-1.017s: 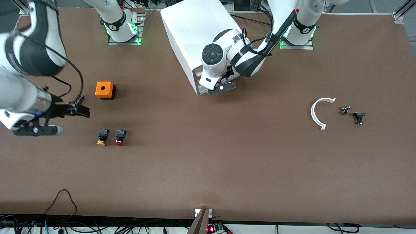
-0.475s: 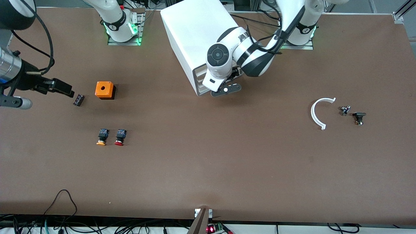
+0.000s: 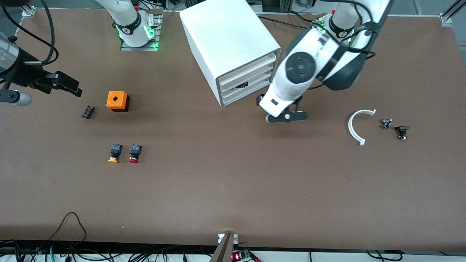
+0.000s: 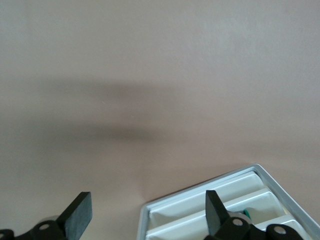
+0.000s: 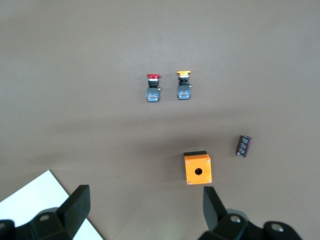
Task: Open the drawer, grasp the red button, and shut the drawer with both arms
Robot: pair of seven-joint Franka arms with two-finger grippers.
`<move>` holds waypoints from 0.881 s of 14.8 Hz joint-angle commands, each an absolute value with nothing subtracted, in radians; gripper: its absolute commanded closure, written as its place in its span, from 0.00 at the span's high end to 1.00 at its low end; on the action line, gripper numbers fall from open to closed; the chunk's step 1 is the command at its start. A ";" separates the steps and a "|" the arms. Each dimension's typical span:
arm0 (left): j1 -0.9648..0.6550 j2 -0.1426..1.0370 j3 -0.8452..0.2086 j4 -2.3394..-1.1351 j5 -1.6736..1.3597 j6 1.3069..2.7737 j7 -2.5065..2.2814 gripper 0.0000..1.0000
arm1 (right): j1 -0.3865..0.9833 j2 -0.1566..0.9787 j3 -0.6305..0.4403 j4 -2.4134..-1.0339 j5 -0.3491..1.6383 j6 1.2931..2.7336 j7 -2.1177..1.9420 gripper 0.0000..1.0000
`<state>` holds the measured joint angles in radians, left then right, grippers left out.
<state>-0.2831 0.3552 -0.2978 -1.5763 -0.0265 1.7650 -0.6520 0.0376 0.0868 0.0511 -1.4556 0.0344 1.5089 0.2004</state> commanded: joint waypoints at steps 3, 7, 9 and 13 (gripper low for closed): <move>-0.124 0.285 -0.304 -1.547 0.078 1.747 -0.259 1.00 | -0.021 -0.008 0.121 -1.551 -0.015 1.520 0.209 1.00; -0.061 0.244 -0.272 -1.520 0.091 1.697 -0.085 1.00 | -0.017 0.012 0.127 -1.525 -0.049 1.523 0.166 1.00; -0.031 0.207 -0.267 -1.534 0.091 1.684 -0.039 1.00 | -0.018 0.012 0.127 -1.526 -0.041 1.528 0.129 1.00; -0.035 0.169 -0.175 -1.555 0.020 1.638 -0.029 1.00 | -0.020 0.014 0.123 -1.526 -0.026 1.546 0.118 1.00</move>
<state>-0.0316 0.2198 -0.2025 -1.5235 0.0574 1.6429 -0.0570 0.0007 0.0217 0.1085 -1.5138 -0.0312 1.5261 0.1402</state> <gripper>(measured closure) 0.000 0.000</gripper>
